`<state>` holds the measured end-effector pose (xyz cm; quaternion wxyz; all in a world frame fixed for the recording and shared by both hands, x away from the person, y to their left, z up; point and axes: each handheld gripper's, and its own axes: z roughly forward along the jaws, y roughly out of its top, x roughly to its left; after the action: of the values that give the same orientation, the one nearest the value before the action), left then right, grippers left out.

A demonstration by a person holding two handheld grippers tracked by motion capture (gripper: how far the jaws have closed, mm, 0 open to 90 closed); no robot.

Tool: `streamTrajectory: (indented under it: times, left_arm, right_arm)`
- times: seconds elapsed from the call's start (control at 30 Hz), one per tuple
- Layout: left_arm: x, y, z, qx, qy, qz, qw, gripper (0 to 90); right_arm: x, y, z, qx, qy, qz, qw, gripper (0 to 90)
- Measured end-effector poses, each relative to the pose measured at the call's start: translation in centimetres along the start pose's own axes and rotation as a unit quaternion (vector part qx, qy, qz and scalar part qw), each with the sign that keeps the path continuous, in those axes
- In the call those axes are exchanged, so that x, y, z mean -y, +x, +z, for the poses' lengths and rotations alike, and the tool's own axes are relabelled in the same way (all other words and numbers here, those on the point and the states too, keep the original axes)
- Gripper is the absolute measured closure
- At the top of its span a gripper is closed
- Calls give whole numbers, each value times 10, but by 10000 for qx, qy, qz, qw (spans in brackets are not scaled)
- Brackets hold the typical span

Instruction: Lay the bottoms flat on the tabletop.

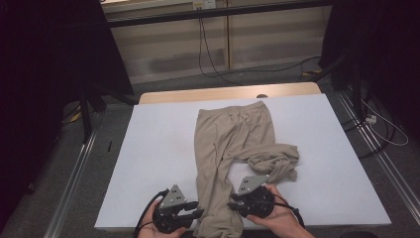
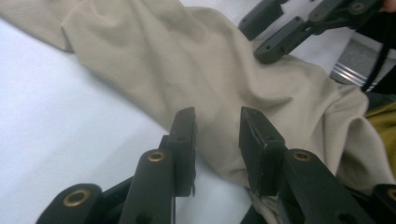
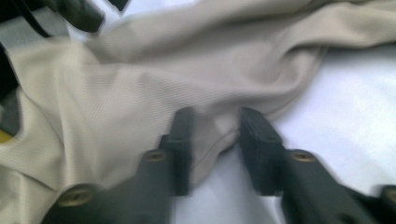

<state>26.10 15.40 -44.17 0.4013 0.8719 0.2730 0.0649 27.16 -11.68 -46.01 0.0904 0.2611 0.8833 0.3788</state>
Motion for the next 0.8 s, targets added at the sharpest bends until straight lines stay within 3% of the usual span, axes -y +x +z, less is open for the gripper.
streamTrajectory:
  times: [0.03,0.23,0.43,0.53,0.6,0.77,0.8]
  left_arm:
    - [0,0,0,-13,-18,-12,10000,668]
    - [-3,1,5,40,-71,-74,9999,743]
    - [-10,-1,16,54,63,154,9998,777]
    - [-11,-1,21,61,142,182,9997,773]
    - [-13,-2,23,57,167,246,9995,762]
    - [-18,-8,40,51,352,687,9970,657]
    - [-16,-11,44,12,199,772,9968,601]
  right_arm:
    - [0,1,-2,-71,65,-8,10000,869]
    - [15,11,-24,2,266,122,9996,888]
    - [19,14,-32,24,486,66,9988,888]
    - [30,8,-42,96,469,226,9986,888]
    - [33,7,-47,127,453,275,9985,888]
    - [42,7,-57,211,535,257,9980,884]
    - [45,7,-60,290,556,251,9977,882]
